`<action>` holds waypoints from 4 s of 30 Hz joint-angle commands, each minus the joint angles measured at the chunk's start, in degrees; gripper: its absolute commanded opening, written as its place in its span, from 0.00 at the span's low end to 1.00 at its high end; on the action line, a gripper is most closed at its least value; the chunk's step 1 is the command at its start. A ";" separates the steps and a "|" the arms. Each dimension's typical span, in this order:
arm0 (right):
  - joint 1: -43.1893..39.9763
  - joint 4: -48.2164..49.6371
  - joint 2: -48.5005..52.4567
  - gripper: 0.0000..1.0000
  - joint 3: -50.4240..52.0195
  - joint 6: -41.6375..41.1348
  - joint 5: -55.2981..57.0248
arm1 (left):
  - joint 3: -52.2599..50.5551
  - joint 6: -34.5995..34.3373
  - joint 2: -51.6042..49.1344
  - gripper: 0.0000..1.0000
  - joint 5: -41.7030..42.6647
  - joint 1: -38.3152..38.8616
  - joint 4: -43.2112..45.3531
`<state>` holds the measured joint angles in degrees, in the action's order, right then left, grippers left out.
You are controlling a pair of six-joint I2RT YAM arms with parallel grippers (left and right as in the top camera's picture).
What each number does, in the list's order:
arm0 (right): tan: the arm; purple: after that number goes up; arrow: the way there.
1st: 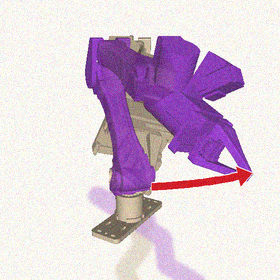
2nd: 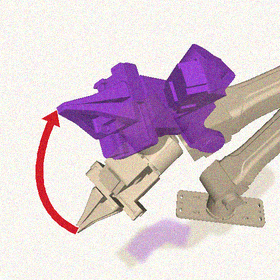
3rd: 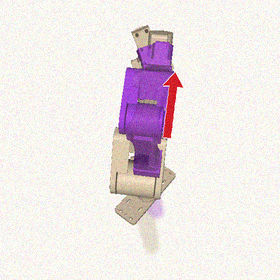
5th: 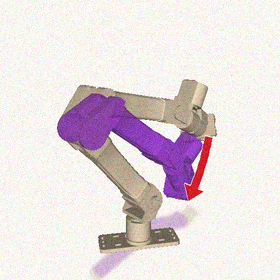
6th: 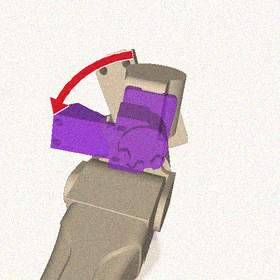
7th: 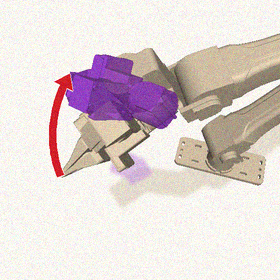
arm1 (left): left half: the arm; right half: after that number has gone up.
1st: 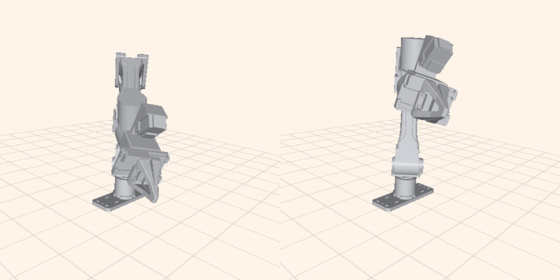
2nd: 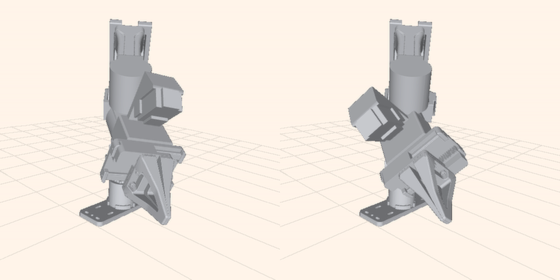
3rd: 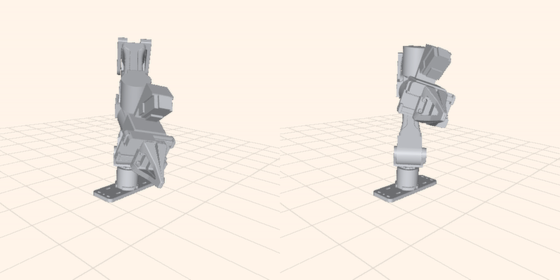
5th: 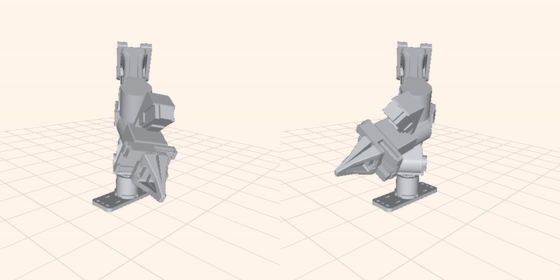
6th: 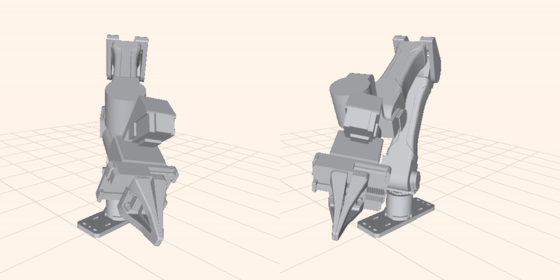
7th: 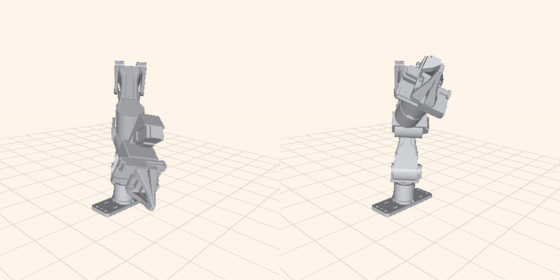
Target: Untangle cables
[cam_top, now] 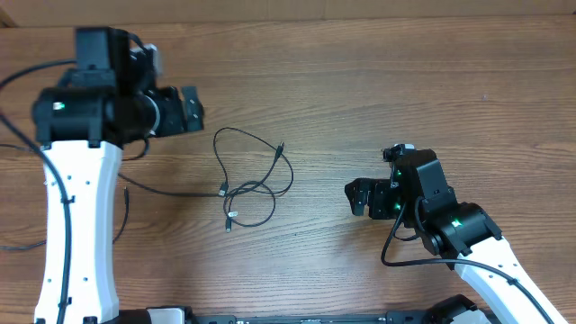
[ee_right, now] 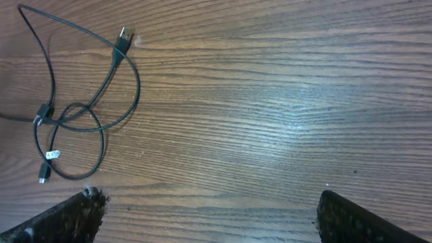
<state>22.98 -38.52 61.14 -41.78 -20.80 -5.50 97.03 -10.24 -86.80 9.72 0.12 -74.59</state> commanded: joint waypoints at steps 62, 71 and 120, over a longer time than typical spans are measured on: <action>0.15 3.50 -0.20 0.99 -0.20 -0.46 -6.60 | -28.22 26.38 -17.73 0.82 -4.24 28.04 22.75; 0.15 3.52 -0.20 0.99 -0.20 -0.46 -6.60 | -26.91 23.02 -20.28 0.15 -10.36 29.92 22.77; 0.15 3.28 -0.20 1.00 -0.20 -0.44 -5.97 | 27.43 4.02 -12.94 0.54 9.18 -10.16 -12.79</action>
<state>22.98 -35.53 61.14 -41.78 -20.97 -11.75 124.75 -11.25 -96.71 12.73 -12.97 -85.10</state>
